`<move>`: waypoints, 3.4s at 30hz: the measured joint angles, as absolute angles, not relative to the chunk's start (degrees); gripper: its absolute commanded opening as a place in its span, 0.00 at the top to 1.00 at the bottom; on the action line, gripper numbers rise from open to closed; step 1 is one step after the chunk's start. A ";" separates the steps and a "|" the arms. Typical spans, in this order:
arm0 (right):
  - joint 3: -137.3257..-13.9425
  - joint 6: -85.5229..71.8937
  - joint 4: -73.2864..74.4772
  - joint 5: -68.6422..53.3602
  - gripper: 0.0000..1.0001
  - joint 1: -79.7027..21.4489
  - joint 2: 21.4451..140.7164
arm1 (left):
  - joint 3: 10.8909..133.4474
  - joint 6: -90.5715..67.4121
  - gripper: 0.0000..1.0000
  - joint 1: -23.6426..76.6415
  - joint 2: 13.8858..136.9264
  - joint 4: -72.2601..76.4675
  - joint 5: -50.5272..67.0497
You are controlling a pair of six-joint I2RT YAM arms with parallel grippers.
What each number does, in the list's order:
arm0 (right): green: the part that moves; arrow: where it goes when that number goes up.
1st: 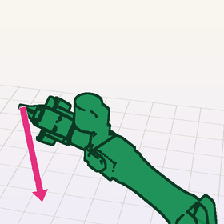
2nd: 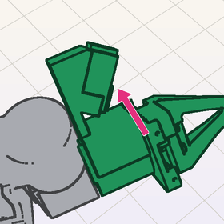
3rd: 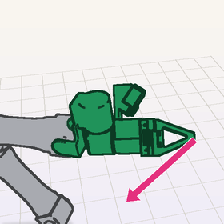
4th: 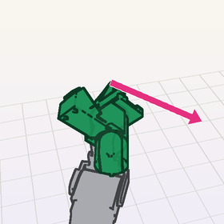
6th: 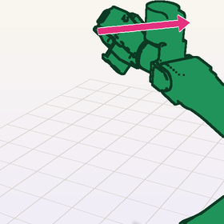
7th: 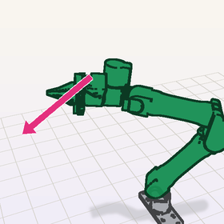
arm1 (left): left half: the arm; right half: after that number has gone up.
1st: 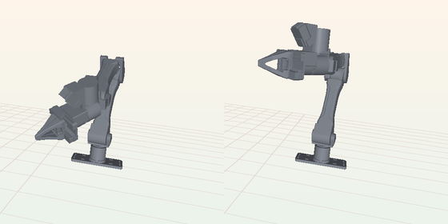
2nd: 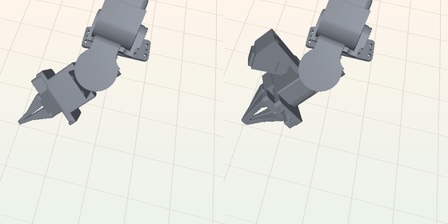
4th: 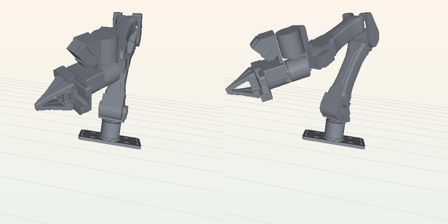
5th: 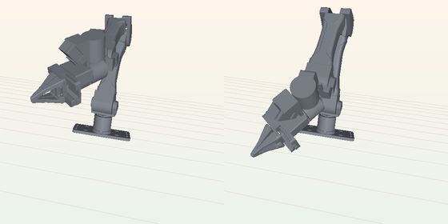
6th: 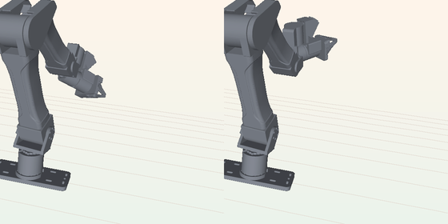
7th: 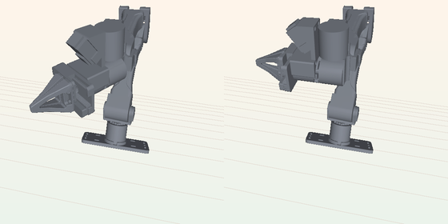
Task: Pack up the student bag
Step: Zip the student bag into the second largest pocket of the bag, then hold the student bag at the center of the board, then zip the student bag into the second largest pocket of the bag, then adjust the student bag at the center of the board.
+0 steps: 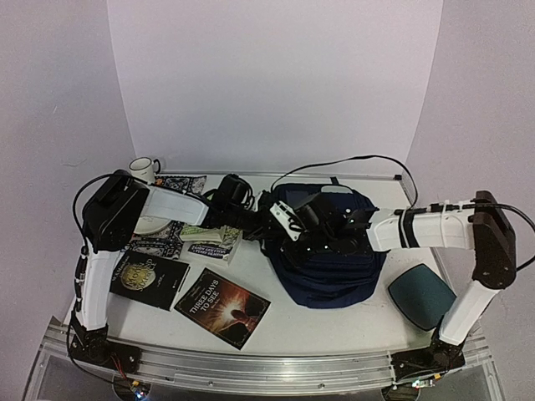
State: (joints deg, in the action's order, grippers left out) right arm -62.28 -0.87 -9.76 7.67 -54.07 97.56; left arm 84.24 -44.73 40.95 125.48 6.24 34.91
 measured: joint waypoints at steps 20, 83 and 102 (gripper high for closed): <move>-60.91 -0.67 -1.42 11.61 1.00 -53.90 89.32 | 110.32 -40.30 0.55 35.83 140.37 -5.31 40.01; -53.23 1.71 -7.14 18.59 1.00 -54.19 84.06 | 110.94 -32.47 0.85 34.18 136.31 -17.72 38.27; -67.24 -1.54 -10.59 16.33 1.00 -55.27 99.82 | 88.71 -38.34 0.41 33.10 119.81 -11.77 24.19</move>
